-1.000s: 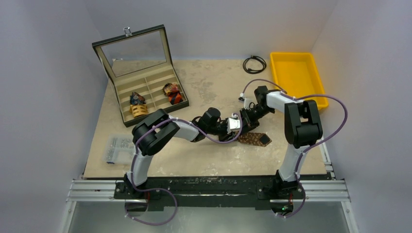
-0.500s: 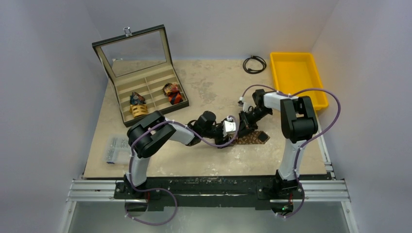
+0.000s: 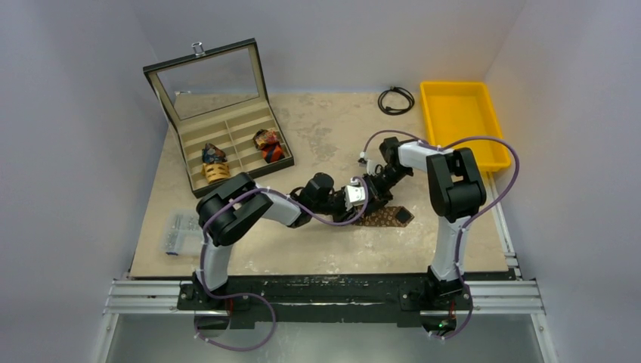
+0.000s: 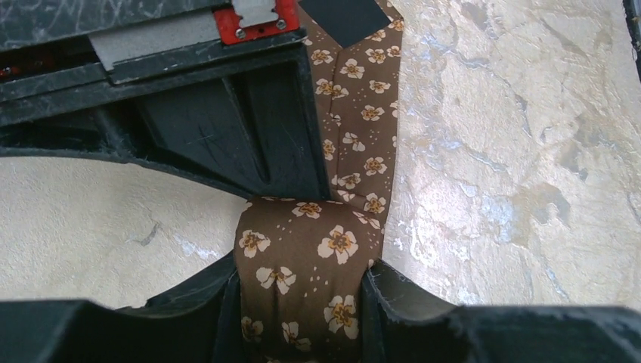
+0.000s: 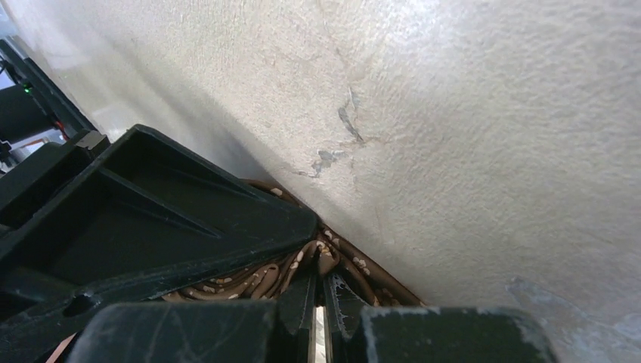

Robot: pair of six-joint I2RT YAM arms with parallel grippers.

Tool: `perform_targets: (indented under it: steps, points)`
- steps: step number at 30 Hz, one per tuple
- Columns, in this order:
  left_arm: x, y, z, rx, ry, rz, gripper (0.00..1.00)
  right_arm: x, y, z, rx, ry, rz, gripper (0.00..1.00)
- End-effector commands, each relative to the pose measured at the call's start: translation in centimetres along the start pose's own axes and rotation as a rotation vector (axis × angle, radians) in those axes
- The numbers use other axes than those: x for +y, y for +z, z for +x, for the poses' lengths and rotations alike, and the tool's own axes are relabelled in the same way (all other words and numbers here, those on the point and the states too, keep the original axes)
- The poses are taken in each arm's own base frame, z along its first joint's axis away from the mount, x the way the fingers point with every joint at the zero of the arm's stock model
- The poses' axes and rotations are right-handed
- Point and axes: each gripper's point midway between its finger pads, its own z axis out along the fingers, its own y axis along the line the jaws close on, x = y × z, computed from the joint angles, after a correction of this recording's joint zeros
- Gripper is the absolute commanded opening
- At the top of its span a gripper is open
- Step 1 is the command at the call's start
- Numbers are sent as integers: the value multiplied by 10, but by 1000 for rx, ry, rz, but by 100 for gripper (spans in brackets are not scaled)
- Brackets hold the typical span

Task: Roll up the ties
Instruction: Roll the tie at the center of the board.

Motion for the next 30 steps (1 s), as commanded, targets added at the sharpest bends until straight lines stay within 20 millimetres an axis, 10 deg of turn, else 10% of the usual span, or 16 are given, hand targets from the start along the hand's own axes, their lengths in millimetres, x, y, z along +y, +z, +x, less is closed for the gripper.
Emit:
perform_targets:
  steps: [1,7,19,30]
  points:
    - [3,-4,6,27,34,-21,29,-30,19,-35,-65,-141,125,0]
    - [1,-30,46,167,-9,-79,20,-16,5,-56,-98,-215,100,2]
    - [-5,-34,74,319,-48,-69,10,41,-66,-22,-191,-200,-111,52]
    - [-5,-31,73,319,-74,-58,7,-45,-40,-8,-111,-3,196,5]
